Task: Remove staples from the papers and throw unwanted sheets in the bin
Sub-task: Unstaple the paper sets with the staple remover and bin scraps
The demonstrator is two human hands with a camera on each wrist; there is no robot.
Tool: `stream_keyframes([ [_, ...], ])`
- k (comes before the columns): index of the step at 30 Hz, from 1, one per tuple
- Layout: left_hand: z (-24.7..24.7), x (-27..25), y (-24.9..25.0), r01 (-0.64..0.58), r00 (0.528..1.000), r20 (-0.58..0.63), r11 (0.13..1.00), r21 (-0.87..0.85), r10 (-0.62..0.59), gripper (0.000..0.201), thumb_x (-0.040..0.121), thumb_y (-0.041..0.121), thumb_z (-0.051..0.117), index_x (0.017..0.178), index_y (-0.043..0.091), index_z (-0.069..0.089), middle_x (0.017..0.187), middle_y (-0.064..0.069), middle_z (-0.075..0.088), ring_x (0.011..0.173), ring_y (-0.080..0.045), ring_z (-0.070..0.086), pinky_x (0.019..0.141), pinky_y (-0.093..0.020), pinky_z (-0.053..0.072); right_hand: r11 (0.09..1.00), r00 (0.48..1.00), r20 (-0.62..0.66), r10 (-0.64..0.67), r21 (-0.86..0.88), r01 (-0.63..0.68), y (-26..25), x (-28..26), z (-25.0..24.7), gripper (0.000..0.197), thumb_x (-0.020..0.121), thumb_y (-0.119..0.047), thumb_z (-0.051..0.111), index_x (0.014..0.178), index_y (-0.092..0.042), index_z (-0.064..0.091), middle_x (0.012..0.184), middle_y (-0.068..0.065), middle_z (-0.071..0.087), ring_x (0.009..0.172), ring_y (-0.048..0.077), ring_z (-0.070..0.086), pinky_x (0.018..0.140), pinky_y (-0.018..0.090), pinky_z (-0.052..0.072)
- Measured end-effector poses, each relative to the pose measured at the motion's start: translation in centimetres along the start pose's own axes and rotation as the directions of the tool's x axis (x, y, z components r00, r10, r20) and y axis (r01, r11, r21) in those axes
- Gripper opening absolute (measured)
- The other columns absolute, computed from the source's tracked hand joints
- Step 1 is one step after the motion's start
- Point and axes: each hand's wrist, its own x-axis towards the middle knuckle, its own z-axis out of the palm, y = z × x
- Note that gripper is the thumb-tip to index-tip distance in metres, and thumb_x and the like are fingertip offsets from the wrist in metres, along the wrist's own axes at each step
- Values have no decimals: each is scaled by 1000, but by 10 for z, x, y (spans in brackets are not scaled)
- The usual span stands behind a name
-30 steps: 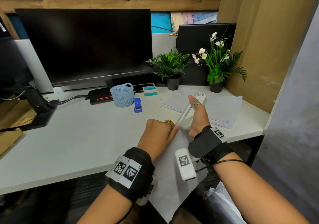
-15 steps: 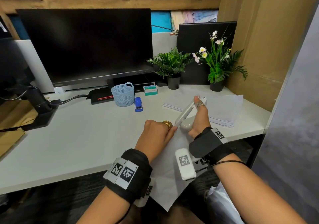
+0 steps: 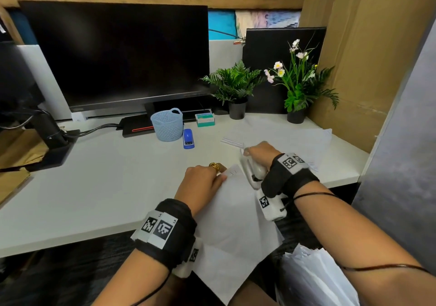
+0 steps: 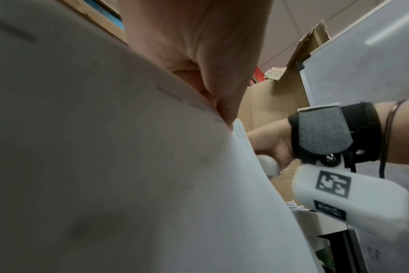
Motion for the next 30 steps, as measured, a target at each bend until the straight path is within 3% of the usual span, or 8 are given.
stream_keyframes([
  [2,1,-1,-3,7,1000,-6,1000,-11,-7,31,99,34,40,122,20,57,90,-7,69,88,-27,61,84,-33,41,941,993,16,-114,-320,114,-2,1,4,53,92,-38,55,125,2,49,129,17,53,117,32,50,85,28,38],
  [8,5,-7,-10,-22,995,-98,985,-171,5,23,98,28,45,110,18,61,95,-3,68,86,-23,61,80,-30,42,803,976,12,-216,-567,185,-9,-3,13,52,91,-48,52,114,-2,59,119,16,61,108,29,56,76,28,40],
  [11,6,-8,-17,-56,964,-265,963,-265,-17,19,97,24,48,102,16,64,95,0,68,86,-18,61,78,-22,42,808,862,3,-507,-347,476,-8,-30,6,45,86,-50,58,114,-14,61,118,4,62,111,19,53,93,29,41],
  [14,4,-10,-17,-148,881,-472,925,-350,-37,20,92,18,49,99,16,68,97,4,69,89,-10,60,84,-13,40,730,728,70,-682,108,675,3,-68,9,24,75,-23,77,94,-27,63,95,-6,67,89,5,61,82,16,47],
  [18,6,-14,-9,-259,795,-606,909,-327,8,23,88,19,45,98,28,64,97,12,64,91,-14,59,86,-21,45,573,611,-191,-769,219,790,23,-77,23,25,73,8,72,82,-15,72,77,-11,69,76,2,65,74,11,48],
  [20,5,-16,-7,-335,755,-654,886,-320,49,21,87,15,49,97,29,62,97,11,61,89,-13,60,85,-22,48,455,493,-328,-806,190,870,30,-79,26,26,71,13,67,79,-10,74,78,-7,71,79,3,67,76,12,49],
  [23,2,-17,-6,-419,726,-682,843,-338,87,16,83,11,58,89,23,67,93,8,65,88,-13,63,80,-22,50,295,300,-429,-852,80,952,38,-85,26,9,73,1,67,71,-4,74,86,-1,71,82,6,67,75,16,51],
  [30,1,-15,3,-465,708,-701,805,-369,87,12,81,8,63,82,16,72,94,6,64,89,-10,62,80,-17,48,262,266,-478,-837,77,962,41,-96,19,8,74,-1,66,70,-3,73,90,4,70,86,12,67,78,20,51],
])
